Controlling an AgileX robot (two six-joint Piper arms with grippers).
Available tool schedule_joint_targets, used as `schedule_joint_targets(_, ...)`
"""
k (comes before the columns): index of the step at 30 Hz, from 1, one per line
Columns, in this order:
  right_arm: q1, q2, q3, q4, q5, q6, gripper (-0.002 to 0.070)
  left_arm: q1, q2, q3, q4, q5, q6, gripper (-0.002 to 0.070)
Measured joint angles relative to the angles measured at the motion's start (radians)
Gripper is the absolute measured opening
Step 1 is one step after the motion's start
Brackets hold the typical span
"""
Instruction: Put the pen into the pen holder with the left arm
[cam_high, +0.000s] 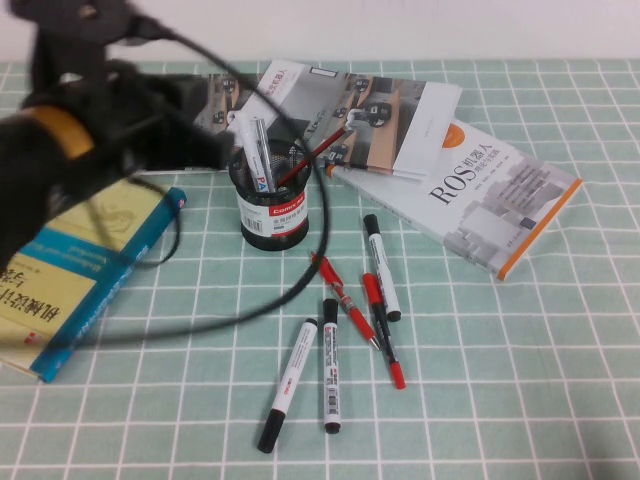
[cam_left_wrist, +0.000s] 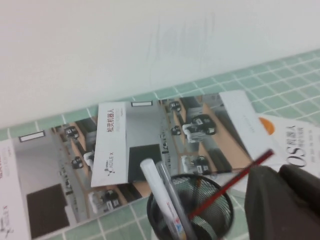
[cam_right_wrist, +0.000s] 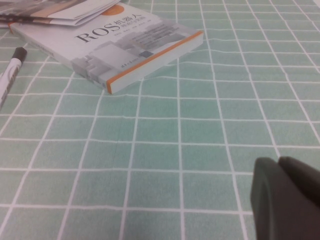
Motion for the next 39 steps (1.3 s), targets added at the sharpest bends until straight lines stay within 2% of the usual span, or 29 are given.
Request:
schedule_joint_targets(14, 0.0, 0.0, 0.0, 0.0, 0.0, 0.0, -0.002, 0.0, -0.617, 0.501, -0.001, 0.004, -0.043, 0.0)
schedule_joint_targets(19, 0.0, 0.0, 0.0, 0.0, 0.0, 0.0, -0.002, 0.0, -0.777, 0.562, -0.001, 0.052, -0.042, 0.0)
schedule_joint_targets(27, 0.0, 0.0, 0.0, 0.0, 0.0, 0.0, -0.002, 0.0, -0.908, 0.594, 0.014, 0.159, -0.037, 0.0)
schedule_joint_targets(30, 0.0, 0.0, 0.0, 0.0, 0.0, 0.0, -0.002, 0.047, -0.946, 0.652, 0.023, 0.101, -0.01, 0.0)
schedule_joint_targets(35, 0.0, 0.0, 0.0, 0.0, 0.0, 0.0, -0.002, 0.229, -1.038, 0.778, 0.019, 0.024, -0.024, 0.0)
schedule_joint_targets(39, 0.0, 0.0, 0.0, 0.0, 0.0, 0.0, -0.002, 0.31, -1.135, 0.856, 0.019, 0.009, -0.035, 0.0)
